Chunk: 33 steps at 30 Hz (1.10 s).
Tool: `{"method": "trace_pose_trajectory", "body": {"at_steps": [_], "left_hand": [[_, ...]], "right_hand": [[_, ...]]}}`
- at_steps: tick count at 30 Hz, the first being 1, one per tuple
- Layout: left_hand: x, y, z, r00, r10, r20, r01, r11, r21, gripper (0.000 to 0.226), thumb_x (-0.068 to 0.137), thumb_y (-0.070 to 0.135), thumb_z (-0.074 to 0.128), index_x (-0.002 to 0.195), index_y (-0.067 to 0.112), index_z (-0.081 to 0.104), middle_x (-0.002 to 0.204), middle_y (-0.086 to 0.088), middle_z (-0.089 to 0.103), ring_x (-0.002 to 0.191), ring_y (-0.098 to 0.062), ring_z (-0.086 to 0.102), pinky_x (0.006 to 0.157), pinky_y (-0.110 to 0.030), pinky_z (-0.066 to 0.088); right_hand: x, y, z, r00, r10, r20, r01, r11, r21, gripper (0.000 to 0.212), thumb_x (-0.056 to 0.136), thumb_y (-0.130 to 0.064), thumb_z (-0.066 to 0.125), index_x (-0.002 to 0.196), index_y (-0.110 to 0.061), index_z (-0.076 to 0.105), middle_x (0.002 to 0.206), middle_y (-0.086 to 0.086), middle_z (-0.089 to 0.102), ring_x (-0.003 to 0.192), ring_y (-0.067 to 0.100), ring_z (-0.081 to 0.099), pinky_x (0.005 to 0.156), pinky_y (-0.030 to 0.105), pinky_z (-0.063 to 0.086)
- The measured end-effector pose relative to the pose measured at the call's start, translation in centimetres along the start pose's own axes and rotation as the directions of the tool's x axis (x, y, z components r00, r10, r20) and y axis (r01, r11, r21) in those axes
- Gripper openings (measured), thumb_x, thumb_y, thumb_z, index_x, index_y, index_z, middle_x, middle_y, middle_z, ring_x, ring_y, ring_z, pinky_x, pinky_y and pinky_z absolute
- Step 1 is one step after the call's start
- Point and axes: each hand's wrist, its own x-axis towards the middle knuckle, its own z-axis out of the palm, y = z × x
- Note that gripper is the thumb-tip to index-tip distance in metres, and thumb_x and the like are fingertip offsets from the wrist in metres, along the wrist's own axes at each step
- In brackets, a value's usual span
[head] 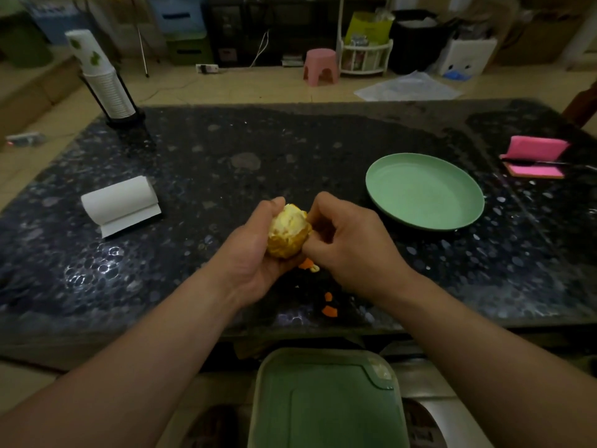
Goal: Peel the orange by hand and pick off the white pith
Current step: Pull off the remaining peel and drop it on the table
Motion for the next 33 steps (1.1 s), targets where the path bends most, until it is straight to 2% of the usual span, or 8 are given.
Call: {"method": "trace_pose_trajectory", "body": {"at_steps": [5, 9, 12, 16, 21, 25, 29, 33], "left_hand": [[0.0, -0.1, -0.1, 1.0, 0.003, 0.014, -0.003, 1.0, 0.002, 0.057, 0.104, 0.044, 0.055, 0.14, 0.0, 0.06, 0.12, -0.019, 0.072, 0.107, -0.029, 0.065, 0.11, -0.05, 0.049], [0.1, 0.0, -0.2, 1.0, 0.007, 0.029, -0.007, 1.0, -0.007, 0.047, 0.104, 0.043, 0.055, 0.129, 0.004, 0.066, 0.116, -0.02, 0.071, 0.104, -0.029, 0.064, 0.105, -0.05, 0.049], [0.1, 0.2, -0.4, 0.999, 0.005, 0.051, -0.006, 1.0, 0.009, 0.047, 0.104, 0.043, 0.056, 0.13, 0.005, 0.066, 0.114, -0.018, 0.072, 0.102, -0.028, 0.066, 0.109, -0.052, 0.048], [-0.1, 0.7, -0.8, 0.993, -0.009, 0.118, 0.001, 0.998, 0.069, 0.046, 0.093, 0.051, 0.069, 0.114, 0.011, 0.074, 0.112, -0.014, 0.074, 0.099, -0.025, 0.07, 0.109, -0.05, 0.052], [-0.4, 0.5, -0.4, 0.995, 0.001, 0.095, -0.013, 0.992, 0.126, 0.037, 0.098, 0.044, 0.065, 0.115, 0.012, 0.072, 0.107, -0.011, 0.073, 0.099, -0.024, 0.068, 0.111, -0.052, 0.048], [-0.6, 0.4, -0.1, 0.993, -0.004, 0.115, -0.01, 0.993, 0.118, 0.046, 0.1, 0.045, 0.062, 0.126, 0.007, 0.071, 0.114, -0.014, 0.071, 0.106, -0.027, 0.064, 0.113, -0.053, 0.046], [-0.5, 0.3, -0.1, 0.994, -0.006, 0.108, -0.005, 0.995, 0.103, 0.058, 0.097, 0.045, 0.065, 0.134, 0.001, 0.065, 0.118, -0.017, 0.071, 0.107, -0.03, 0.063, 0.113, -0.054, 0.045], [-0.6, 0.5, -0.2, 0.993, 0.0, 0.115, -0.013, 0.994, 0.104, 0.054, 0.088, 0.047, 0.07, 0.125, 0.007, 0.069, 0.112, -0.015, 0.072, 0.093, -0.024, 0.068, 0.09, -0.041, 0.057]], "right_hand": [[-0.1, -0.3, -0.3, 0.999, 0.041, -0.011, -0.039, 0.989, 0.145, 0.018, 0.087, -0.011, 0.078, 0.09, -0.019, 0.063, 0.079, -0.002, 0.067, 0.065, 0.009, 0.064, 0.058, 0.032, 0.056], [-0.1, -0.5, -0.3, 0.998, 0.061, -0.032, -0.052, 0.973, 0.224, 0.016, 0.088, -0.004, 0.077, 0.094, -0.016, 0.067, 0.08, 0.002, 0.069, 0.06, 0.002, 0.059, 0.054, 0.016, 0.049], [-0.1, -0.2, -0.5, 0.999, 0.048, -0.006, -0.045, 0.974, 0.222, 0.016, 0.09, -0.008, 0.077, 0.098, -0.019, 0.068, 0.082, -0.001, 0.07, 0.064, 0.003, 0.064, 0.057, 0.019, 0.053], [0.0, 0.4, -1.2, 0.996, -0.036, 0.078, 0.025, 0.991, 0.132, 0.016, 0.095, -0.02, 0.077, 0.105, -0.026, 0.067, 0.093, -0.008, 0.073, 0.087, 0.011, 0.072, 0.073, 0.037, 0.062], [0.0, 0.1, -1.1, 0.996, -0.085, 0.035, 0.083, 0.994, 0.065, 0.018, 0.089, -0.015, 0.078, 0.097, -0.024, 0.064, 0.083, -0.006, 0.068, 0.076, 0.013, 0.067, 0.066, 0.044, 0.058], [-0.1, -0.2, -1.1, 1.0, -0.02, -0.005, 0.021, 0.991, 0.129, 0.018, 0.085, -0.012, 0.078, 0.091, -0.023, 0.064, 0.077, -0.002, 0.066, 0.067, 0.015, 0.064, 0.06, 0.04, 0.056], [-0.2, -0.2, -1.3, 0.998, 0.064, 0.022, -0.068, 0.963, 0.261, 0.021, 0.083, -0.004, 0.075, 0.09, -0.022, 0.066, 0.074, -0.001, 0.067, 0.058, 0.003, 0.055, 0.055, 0.023, 0.047], [-0.1, 0.1, -1.3, 0.994, 0.1, 0.042, -0.109, 0.928, 0.357, 0.021, 0.086, -0.001, 0.074, 0.09, -0.021, 0.067, 0.078, 0.005, 0.068, 0.062, 0.005, 0.056, 0.057, 0.024, 0.047]]}}
